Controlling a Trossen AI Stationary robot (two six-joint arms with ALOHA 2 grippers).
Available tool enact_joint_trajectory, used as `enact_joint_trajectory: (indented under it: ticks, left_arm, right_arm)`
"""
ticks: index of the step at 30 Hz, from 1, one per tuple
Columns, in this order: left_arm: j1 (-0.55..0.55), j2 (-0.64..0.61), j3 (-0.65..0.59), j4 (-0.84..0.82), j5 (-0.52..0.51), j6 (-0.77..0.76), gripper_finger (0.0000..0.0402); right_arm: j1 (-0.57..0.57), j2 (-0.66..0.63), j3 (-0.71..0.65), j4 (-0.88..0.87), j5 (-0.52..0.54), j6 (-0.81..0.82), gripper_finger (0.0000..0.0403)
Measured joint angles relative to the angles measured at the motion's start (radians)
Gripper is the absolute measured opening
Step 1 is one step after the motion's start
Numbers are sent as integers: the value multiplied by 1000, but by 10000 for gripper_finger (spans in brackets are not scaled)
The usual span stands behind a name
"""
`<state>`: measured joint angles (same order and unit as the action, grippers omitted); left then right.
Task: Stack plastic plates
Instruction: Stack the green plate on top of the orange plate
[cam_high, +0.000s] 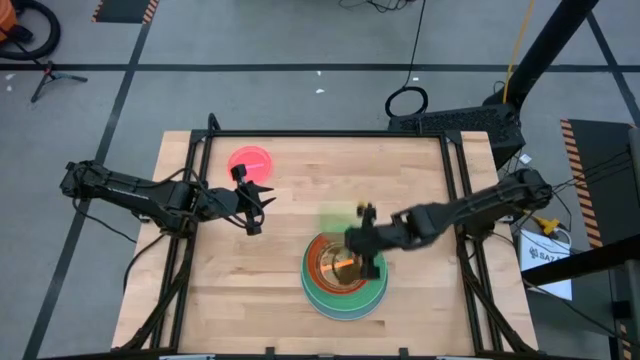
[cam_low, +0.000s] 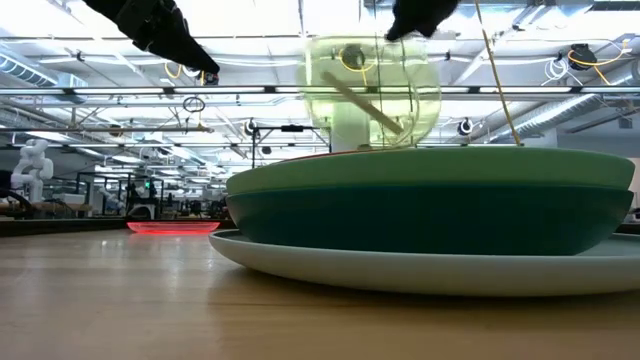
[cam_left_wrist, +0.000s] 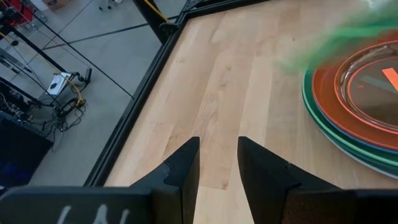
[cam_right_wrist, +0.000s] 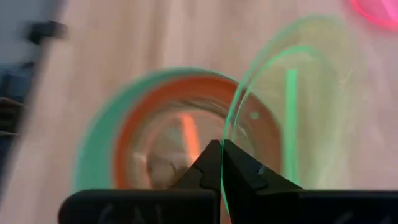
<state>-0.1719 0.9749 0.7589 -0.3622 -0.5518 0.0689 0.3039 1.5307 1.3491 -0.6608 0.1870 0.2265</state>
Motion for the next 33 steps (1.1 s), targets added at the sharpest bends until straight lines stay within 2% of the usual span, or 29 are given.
enact_joint_trajectory:
  ticks: [6,16,22,28,33]
  left_arm:
    - [0,0,0,0,0,0,115]
    - [0,0,0,23,0,0,115]
    - [0,0,0,23,0,-2,115]
    - [0,0,0,23,0,-5,115]
    - [0,0,0,22,0,-7,115]
  right_arm:
    - [93,5,0,113,-57,-10,0]
    - [164,108,0,183,-32,42,0]
    - [180,190,0,164,-32,41,0]
    - [185,206,0,106,-32,43,1]
    - [185,206,0,96,-29,91,26]
